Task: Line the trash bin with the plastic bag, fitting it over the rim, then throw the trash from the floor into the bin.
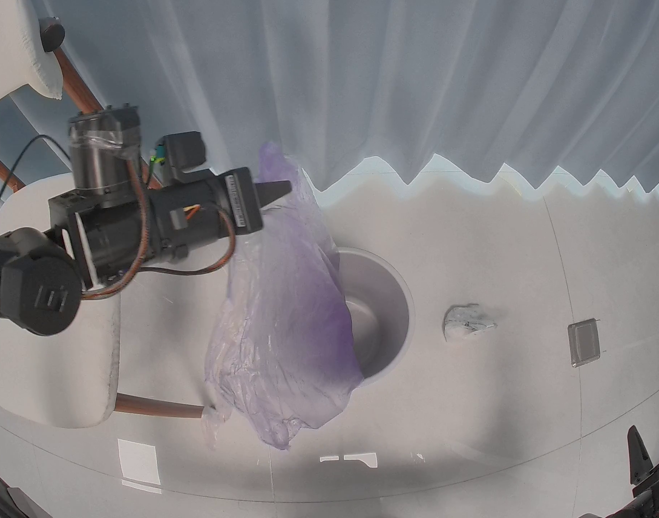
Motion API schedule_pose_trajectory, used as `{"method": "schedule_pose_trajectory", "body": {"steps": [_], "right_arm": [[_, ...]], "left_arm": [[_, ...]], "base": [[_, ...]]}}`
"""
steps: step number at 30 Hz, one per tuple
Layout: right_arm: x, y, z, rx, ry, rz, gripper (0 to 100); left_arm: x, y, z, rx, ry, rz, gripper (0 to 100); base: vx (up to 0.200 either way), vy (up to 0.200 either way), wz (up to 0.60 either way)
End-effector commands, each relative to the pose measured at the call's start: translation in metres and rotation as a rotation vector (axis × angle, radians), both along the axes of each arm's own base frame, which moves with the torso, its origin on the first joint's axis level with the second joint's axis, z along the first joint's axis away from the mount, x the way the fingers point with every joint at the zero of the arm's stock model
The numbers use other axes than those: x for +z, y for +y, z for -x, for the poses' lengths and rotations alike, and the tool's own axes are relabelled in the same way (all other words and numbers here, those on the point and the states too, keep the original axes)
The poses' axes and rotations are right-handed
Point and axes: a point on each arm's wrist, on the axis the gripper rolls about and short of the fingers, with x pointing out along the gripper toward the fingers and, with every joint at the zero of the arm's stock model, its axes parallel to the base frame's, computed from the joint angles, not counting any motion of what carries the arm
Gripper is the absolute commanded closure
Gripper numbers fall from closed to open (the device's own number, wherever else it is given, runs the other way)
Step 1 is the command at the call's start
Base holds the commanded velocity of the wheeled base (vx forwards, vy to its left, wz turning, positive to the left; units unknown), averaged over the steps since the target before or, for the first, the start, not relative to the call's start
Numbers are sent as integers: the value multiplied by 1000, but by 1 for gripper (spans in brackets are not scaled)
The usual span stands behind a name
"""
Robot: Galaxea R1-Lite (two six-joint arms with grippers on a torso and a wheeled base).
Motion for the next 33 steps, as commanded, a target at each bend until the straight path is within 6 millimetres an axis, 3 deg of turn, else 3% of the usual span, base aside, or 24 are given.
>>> {"method": "schedule_pose_trajectory", "body": {"steps": [1,5,15,19,26,33], "right_arm": [[-5,0,0,0,1,1,0],[-5,0,0,0,2,1,0],[-5,0,0,0,2,2,0],[-5,0,0,1,2,5,0],[-5,0,0,3,2,8,0],[-5,0,0,4,2,8,0]], "left_arm": [[-30,-47,-13,-16,63,-52,100],[-39,-51,-10,3,85,-77,100],[-39,-35,-21,31,17,-162,100],[-51,-51,-21,-20,94,-270,100],[-50,-69,-37,-65,36,-452,100],[-69,-88,-21,-171,7,-644,100]], "base": [[0,0,0],[0,0,0],[0,0,0],[0,0,0],[0,0,0],[0,0,0]]}}
